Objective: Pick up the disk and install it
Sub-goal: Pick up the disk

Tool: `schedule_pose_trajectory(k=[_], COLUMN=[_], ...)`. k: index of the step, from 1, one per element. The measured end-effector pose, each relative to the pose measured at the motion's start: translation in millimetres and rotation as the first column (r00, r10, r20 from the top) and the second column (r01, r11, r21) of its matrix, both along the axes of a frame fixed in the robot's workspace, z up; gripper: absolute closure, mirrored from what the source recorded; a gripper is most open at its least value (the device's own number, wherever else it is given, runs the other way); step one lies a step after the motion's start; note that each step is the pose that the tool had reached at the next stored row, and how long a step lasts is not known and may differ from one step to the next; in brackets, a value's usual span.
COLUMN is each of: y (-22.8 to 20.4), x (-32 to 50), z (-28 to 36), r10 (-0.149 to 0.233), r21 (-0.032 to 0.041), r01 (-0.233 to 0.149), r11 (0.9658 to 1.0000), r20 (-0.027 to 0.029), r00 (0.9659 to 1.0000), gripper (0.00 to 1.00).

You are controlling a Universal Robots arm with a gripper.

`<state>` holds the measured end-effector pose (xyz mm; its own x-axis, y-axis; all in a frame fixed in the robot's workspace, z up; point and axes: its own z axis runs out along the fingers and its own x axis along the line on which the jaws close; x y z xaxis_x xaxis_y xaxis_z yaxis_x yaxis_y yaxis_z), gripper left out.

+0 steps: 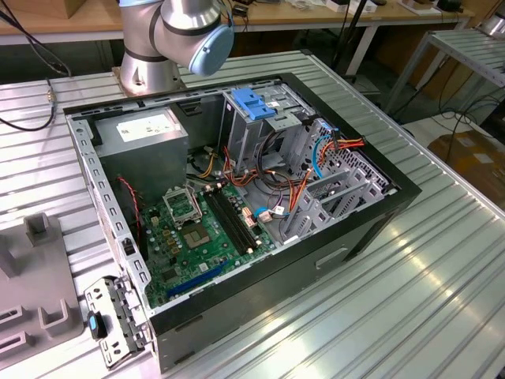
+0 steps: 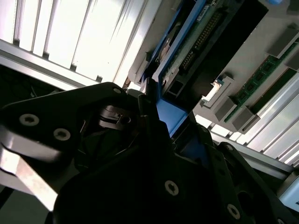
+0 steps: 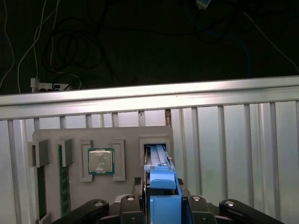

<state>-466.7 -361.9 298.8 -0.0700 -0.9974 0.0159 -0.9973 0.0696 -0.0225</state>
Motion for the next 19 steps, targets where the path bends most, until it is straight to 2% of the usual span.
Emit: schedule_pose_trajectory(k=[8, 11, 19], y=[0.0, -0.2, -0.2], x=[0.0, 0.0, -0.1], z=[-0.1, -0.2, -0.2], r10=[0.002, 0.045, 0.045], r21=[0.0, 0.0, 0.0], r01=[-0.002, -0.045, -0.045], r11=[1.0, 0.999, 0.999], r20=[0.0, 0.0, 0.0], r00=[1.0, 0.999, 0.999], gripper=[0.63, 0.63, 0.63])
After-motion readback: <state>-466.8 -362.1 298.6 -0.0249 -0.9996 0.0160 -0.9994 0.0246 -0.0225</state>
